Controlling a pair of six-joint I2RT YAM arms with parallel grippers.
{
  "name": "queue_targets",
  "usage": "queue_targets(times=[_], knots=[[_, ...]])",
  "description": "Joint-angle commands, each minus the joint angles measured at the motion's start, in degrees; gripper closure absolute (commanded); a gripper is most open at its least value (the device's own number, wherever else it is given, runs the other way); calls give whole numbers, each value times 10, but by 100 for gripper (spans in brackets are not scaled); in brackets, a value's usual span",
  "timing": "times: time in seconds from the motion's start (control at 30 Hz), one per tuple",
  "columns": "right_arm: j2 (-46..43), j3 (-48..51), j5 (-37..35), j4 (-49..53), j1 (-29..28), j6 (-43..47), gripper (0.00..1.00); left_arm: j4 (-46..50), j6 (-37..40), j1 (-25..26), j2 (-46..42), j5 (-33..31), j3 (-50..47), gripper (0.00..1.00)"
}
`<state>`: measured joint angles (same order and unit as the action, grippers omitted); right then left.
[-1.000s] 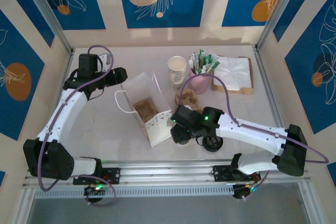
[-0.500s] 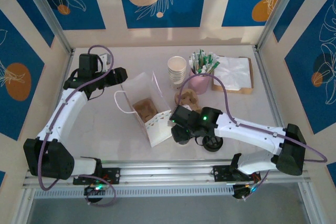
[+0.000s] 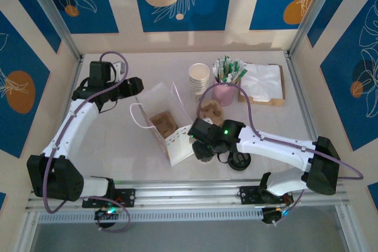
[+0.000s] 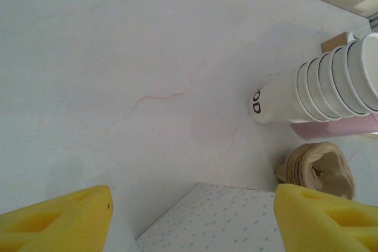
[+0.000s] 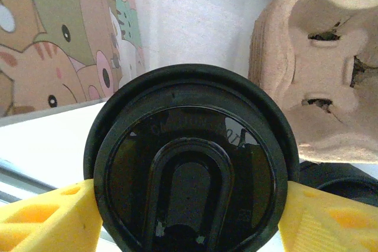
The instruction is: Pack the takeout coffee
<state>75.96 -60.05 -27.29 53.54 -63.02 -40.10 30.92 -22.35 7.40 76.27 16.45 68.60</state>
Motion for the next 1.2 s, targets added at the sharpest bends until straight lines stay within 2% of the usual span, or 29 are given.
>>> queue_targets(times=[0.0, 0.2, 0.63, 0.87, 1.17], knots=[[3, -18, -13, 7, -4, 1, 27, 9, 1, 2, 6, 10, 10, 27], [12, -20, -19, 12, -4, -1, 22, 9, 1, 2, 6, 11, 10, 27], [23, -24, -19, 4, -1, -4, 20, 10, 2, 3, 10, 11, 10, 28], [18, -29, -22, 24, -4, -8, 30, 11, 3, 3, 12, 7, 10, 28], [-35, -62, -31, 99, -37, -15, 32, 13, 6, 3, 10, -8, 11, 28]])
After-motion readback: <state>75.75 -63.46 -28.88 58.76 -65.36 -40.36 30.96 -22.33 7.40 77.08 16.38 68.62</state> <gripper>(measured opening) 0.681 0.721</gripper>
